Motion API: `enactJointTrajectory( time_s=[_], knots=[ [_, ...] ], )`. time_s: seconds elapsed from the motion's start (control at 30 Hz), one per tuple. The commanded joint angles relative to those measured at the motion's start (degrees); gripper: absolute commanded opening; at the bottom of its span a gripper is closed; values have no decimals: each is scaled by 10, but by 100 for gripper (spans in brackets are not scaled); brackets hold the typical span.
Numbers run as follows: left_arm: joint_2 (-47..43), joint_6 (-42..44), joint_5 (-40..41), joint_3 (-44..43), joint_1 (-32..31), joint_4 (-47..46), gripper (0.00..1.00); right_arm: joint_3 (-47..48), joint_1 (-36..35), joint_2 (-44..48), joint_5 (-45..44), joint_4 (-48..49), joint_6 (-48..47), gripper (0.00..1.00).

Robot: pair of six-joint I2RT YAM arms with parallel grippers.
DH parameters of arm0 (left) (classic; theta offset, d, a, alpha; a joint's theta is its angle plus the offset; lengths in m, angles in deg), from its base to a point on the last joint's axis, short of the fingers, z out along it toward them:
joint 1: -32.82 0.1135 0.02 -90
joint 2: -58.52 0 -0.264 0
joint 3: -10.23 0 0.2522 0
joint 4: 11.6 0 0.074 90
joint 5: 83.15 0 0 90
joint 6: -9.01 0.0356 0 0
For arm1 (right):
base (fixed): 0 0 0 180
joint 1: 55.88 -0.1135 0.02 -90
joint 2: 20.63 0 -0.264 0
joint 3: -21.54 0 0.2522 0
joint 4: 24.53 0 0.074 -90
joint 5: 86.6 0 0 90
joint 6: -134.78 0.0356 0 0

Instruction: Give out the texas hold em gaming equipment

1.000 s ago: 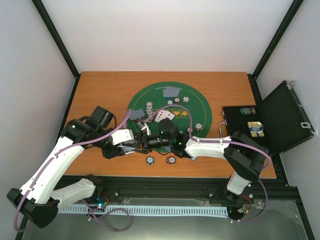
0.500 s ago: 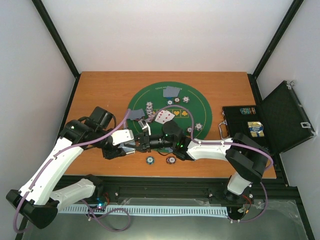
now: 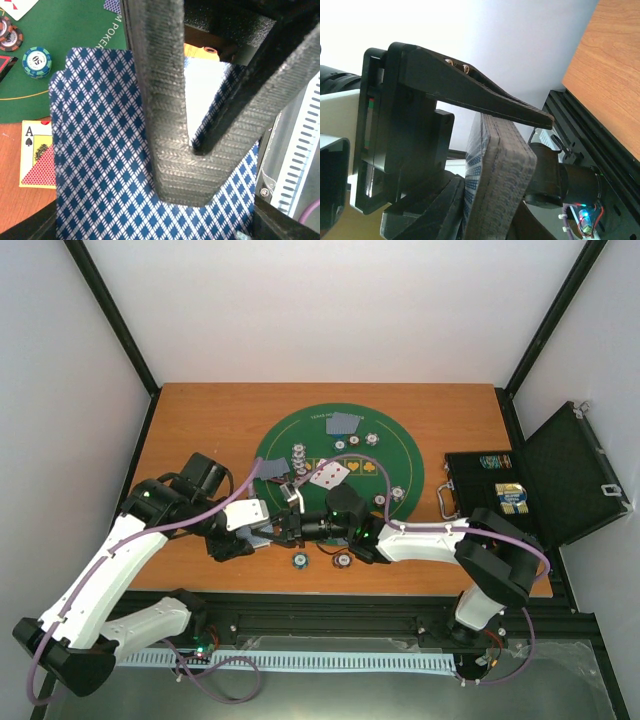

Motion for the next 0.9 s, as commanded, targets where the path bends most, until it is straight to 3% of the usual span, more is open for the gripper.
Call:
enactJointTrajectory(
  time_s=[0.0,0.1,0.33,0.53,0.73,0.87],
  knots=[
    [-9,9,-8,-9,-1,-5,70,-21,-5,-4,-17,-52,1,3],
    [-12,15,-5,1,-1,-4,83,-20,-10,-4,-16,-43,1,3],
    [-12,25,-17,9,-1,4,85,-18,-17,-9,-14,-26,5,3],
    [-9,34,-45,28,-1,15,96,1,-24,-17,-9,-20,4,3],
    [-3,46,-57,45,-1,21,96,13,-31,-26,-7,-5,8,3],
    [-6,49,-51,54,-1,15,91,19,-35,-31,-5,-4,8,3]
  ],
)
